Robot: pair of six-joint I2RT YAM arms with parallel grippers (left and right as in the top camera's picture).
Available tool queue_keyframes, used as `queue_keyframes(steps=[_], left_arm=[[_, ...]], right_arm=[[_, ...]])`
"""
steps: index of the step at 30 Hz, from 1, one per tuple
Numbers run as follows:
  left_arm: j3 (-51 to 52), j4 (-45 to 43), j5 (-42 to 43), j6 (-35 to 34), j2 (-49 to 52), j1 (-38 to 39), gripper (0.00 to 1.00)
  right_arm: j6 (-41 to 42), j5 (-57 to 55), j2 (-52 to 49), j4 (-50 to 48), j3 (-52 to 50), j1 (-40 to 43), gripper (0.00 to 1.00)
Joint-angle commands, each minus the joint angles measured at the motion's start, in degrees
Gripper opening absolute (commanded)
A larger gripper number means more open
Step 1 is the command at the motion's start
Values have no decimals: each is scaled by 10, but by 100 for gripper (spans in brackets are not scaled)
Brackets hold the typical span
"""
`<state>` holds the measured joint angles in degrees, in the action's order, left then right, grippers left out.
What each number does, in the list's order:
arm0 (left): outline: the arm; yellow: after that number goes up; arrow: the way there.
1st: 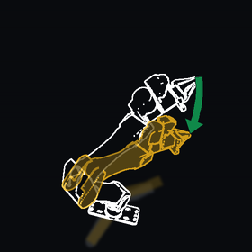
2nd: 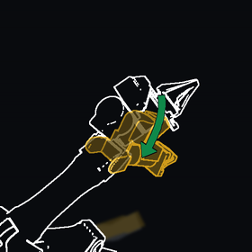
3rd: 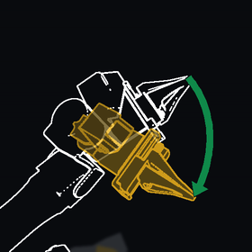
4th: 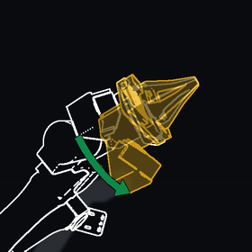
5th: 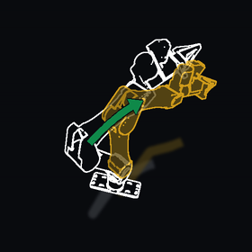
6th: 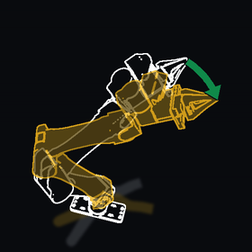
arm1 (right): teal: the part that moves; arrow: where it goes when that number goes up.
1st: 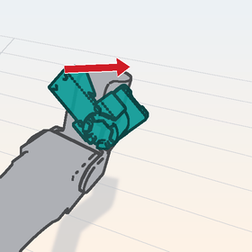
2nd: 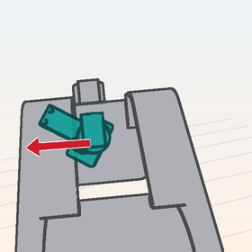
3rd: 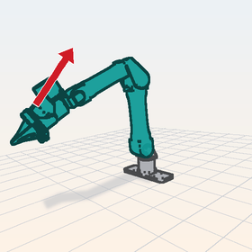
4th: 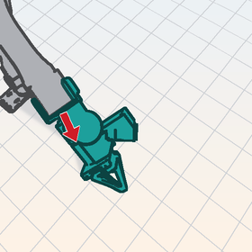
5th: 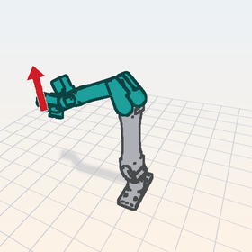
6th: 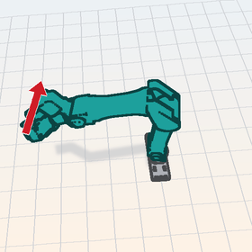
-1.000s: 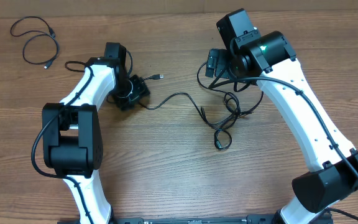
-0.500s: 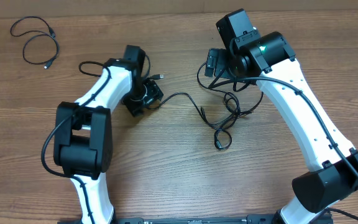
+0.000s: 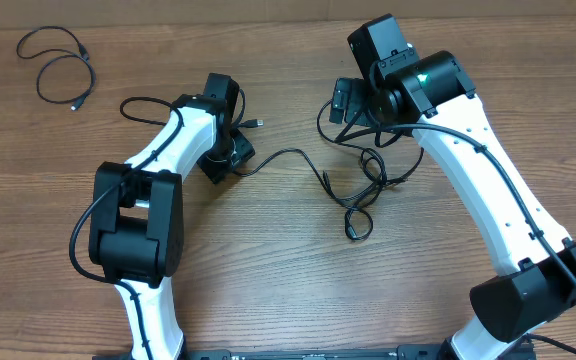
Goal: Untangle cables
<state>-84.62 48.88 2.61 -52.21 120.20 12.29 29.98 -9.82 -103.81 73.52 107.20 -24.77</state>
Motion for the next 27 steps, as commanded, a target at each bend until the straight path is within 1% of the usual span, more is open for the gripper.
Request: queue_keyframes(steps=[1,5,8,14,16,18,20,21,24,25,27], left_arm=[[2,5,-30,-8,23,-4,54],[2,24,-83,-7,23,-4,52],[5,28,-104,-7,24,-4,53],[10,22,-101,-5,42,-5,52],[10,22,-101,2,42,-8,45],[10,21,-103,10,42,-11,43],[10,21,-110,10,42,-16,33],[10,21,-111,10,42,-19,33],[9,20,-84,19,42,-27,33],[4,21,-51,50,42,-33,34],[-8,24,4,93,38,-40,38]], right_arm=[[-2,0,2,1,-4,1,100],[-2,0,2,4,-4,1,100],[-2,0,2,3,-4,1,100],[-2,0,2,3,-4,1,100],[-2,0,2,3,-4,1,100],[-2,0,2,4,-4,1,100],[-2,0,2,5,-4,1,100],[-2,0,2,5,-4,1,100],[-2,0,2,5,-4,1,100],[-2,0,2,5,-4,1,100],[-2,0,2,5,-4,1,100]])
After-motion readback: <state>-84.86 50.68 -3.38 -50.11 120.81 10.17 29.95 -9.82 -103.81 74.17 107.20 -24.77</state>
